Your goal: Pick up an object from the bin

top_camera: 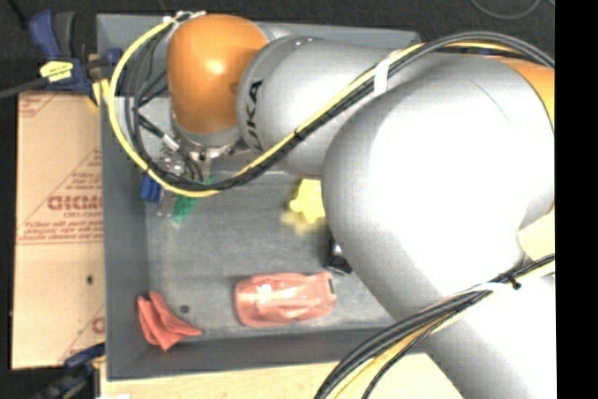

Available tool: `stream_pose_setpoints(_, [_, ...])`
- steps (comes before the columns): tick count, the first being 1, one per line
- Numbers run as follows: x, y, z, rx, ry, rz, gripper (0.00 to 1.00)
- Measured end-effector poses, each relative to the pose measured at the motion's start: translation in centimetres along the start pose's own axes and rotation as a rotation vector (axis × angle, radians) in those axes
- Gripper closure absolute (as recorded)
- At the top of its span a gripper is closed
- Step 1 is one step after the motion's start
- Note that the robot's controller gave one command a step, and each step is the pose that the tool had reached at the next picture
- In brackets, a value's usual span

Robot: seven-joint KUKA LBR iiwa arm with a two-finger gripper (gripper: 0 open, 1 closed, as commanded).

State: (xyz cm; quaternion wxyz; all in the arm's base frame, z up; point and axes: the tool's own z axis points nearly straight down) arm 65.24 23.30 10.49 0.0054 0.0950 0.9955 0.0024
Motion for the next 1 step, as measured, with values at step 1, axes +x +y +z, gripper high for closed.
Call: stream_pose_setpoints(1, [-0.03,-0.01,-1.37,0.0,0.0,0.0,1.0])
